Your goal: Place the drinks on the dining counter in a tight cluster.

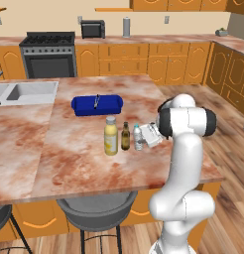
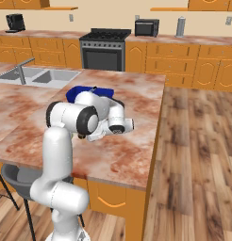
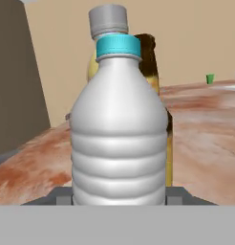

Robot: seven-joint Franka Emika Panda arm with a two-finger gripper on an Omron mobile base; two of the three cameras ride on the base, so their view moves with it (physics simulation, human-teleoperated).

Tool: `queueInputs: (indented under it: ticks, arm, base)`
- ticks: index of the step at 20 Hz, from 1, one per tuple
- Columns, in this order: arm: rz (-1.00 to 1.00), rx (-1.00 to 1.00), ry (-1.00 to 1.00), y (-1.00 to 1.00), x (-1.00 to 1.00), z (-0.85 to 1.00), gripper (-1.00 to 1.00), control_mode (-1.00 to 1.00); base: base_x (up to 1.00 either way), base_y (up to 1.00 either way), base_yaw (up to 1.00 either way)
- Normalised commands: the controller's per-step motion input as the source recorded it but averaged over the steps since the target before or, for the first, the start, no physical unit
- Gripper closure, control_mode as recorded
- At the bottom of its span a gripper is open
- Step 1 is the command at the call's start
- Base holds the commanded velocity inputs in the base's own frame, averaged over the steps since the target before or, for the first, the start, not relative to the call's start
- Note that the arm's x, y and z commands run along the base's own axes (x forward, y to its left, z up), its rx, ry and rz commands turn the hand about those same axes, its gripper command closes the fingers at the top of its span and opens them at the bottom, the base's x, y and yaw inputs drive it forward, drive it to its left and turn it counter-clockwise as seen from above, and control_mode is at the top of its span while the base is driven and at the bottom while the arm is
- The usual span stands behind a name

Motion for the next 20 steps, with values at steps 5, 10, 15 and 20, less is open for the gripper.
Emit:
queueInputs:
  ticks: [5, 10, 15, 20]
  arm:
    - [-0.07, 0.17, 0.0, -0.09, 0.33, -0.15, 1.0, -1.0]
    - [0.0, 0.03, 0.0, 0.0, 0.13, -0.29, 1.0, -1.0]
    - [0.0, 0.0, 0.0, 0.0, 0.02, -0.22, 1.0, -1.0]
    - [0.0, 0.0, 0.0, 0.0, 0.0, -0.15, 1.0, -1.0]
  base:
    - [0.0, 0.0, 0.0]
    - [0.0, 0.0, 0.0]
    - [0.0, 0.0, 0.0]
    - [0.0, 0.0, 0.0]
